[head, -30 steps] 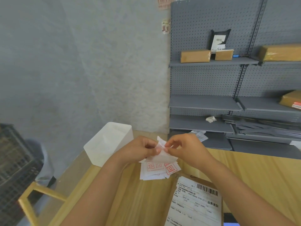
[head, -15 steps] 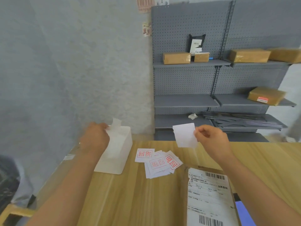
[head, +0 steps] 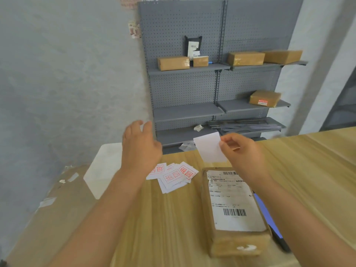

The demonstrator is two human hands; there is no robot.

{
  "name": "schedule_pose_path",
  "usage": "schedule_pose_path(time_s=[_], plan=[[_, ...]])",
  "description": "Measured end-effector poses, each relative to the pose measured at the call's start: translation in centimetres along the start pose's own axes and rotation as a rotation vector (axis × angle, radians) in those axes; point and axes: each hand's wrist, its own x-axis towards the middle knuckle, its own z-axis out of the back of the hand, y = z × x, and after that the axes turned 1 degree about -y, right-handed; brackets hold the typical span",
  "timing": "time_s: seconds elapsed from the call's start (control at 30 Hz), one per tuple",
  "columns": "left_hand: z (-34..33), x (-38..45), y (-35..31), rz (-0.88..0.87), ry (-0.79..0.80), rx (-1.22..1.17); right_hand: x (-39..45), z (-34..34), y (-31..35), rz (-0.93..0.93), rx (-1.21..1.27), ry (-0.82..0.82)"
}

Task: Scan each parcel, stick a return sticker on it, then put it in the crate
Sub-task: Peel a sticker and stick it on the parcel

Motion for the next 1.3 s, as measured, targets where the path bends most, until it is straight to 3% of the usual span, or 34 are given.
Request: schedule_pose_path(time_s=[0.07,0.2,0.27,0.37,0.47,0.57,0.67,0.8,0.93,1.17,1.3], plan=[[0.2,-1.0,-3.0,0.024,0.161,-0.243,-0.8,0.4,0.6,0.037,0.002,-0.016],[0.4,-2.9,-7.7,0.267,0.649,-0.900,-2.3,1.1,1.5,0.235,-0.080,0.032],[0.1,-3.4,-8.7,0.356,0.729,-1.103,-2.7,1.7,1.5,0.305,-0.140,0.086],[-0.5,-4.1,-9.4,0.397,0.680,-1.254,-3.0,2.9,1.1,0.378,-0.173,0.185],[-0.9,-4.8,-10.0,0.443,0.568,-1.276,-3.2,4.2,0.5,0.292,-0.083,0.209],[-1.0,-5.9,-10.9,0.479,0.569,-1.345,-3.1,5.7,-0.3,0.012,0.004,0.124],[-1.0,-7.1,-12.0,0.466,0.595,-1.374,-3.3,6.8,-1.2,-0.201,0.109,0.264],[-1.0,-8.6,-13.2,0.471,0.573,-1.393,-3.8,7.9,-1.8,-0.265,0.197,0.249],[-1.0,-9.5,-13.6,0.522,0.528,-1.382,-4.4,8.3,-2.3,-0.316,0.246,0.348],[-2.0,-9.4,-13.7,0.503,0.357,-0.922,-4.6,7.9,-3.7,-0.364,0.212,0.358],[-3.5,-9.3,-13.1,0.456,0.387,-0.664,-5.3,7.3,-5.2,-0.451,0.159,0.396]])
